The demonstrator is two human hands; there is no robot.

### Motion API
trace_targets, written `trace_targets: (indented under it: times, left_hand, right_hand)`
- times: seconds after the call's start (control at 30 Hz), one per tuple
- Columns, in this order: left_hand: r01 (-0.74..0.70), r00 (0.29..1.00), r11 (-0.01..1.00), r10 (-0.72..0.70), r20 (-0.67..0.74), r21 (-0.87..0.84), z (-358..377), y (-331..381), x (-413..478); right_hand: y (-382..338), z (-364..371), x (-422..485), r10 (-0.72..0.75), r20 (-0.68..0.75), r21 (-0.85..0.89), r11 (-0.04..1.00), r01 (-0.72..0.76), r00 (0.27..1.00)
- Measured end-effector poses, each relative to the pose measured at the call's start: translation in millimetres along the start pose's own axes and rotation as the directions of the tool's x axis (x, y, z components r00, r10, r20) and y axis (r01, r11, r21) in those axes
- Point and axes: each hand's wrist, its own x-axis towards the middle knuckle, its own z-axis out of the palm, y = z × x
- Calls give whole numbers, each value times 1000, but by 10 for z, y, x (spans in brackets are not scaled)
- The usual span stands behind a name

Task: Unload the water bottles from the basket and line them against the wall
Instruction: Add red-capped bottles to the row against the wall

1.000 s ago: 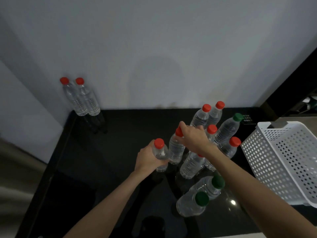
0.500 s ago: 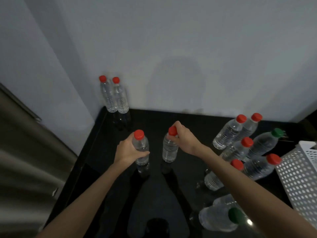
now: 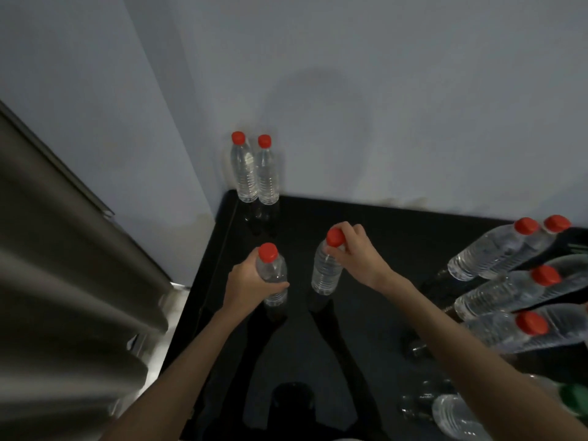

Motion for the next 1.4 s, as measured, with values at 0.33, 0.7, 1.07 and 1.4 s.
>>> trace_targets:
  times: [0.33,0.7,1.07,1.4]
  left_hand:
    - [-56,998,949,53,-19,-310,122,-194,-109]
    - [-92,994,947,72,-78,-306,67,-160,215]
    - [-105,993,943,84,-81,-315,-34,288,1372]
    - [-124,992,930,106,-71,-345,286,466,2308]
  right_hand:
    - [97,514,-225,148,-198,237,967,-99,969]
    - [27,532,28,182,-237,208,969,-133,954]
    - [-120,256,967,101,-235,233,971,-45,967]
    - [143,83,1945,23,-285,183,983,31,958]
